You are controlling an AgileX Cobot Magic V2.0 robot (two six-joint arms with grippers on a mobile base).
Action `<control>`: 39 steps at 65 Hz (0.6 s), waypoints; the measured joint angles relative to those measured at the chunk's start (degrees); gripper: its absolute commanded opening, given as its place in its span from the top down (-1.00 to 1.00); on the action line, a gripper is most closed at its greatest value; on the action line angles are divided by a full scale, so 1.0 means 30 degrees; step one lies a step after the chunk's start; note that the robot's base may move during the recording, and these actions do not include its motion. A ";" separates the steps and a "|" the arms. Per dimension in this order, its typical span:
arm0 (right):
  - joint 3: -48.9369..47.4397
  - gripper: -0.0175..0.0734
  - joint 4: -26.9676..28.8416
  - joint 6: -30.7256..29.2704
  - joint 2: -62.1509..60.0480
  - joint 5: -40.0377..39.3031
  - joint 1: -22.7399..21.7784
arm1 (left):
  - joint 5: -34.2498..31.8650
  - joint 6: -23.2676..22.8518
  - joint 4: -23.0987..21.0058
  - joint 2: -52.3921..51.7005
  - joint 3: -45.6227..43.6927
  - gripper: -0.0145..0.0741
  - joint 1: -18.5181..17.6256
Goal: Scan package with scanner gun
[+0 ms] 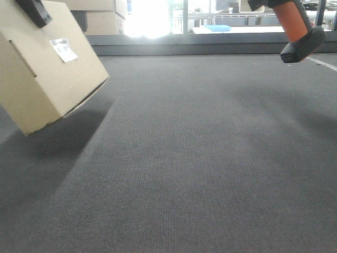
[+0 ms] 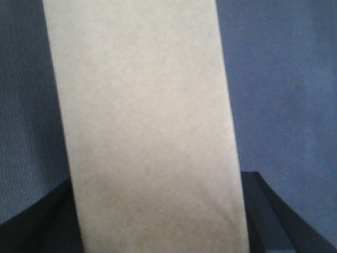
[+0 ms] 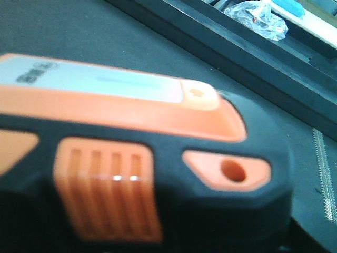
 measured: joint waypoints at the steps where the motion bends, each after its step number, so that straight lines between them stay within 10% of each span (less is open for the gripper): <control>1: 0.0000 0.95 0.0000 0.0000 0.0000 0.0000 0.0000 | 0.0000 0.0000 0.0000 0.0000 -0.0003 0.92 0.0000; 20: 0.0000 0.95 0.0511 0.0000 0.0000 0.0000 0.0000 | 0.0000 0.0000 0.0000 0.0000 -0.0003 0.92 0.0000; 39: 0.0000 0.95 0.4891 0.0000 -0.0958 -0.0283 0.0000 | 0.0036 0.0000 0.0023 0.0000 -0.0282 0.92 0.0000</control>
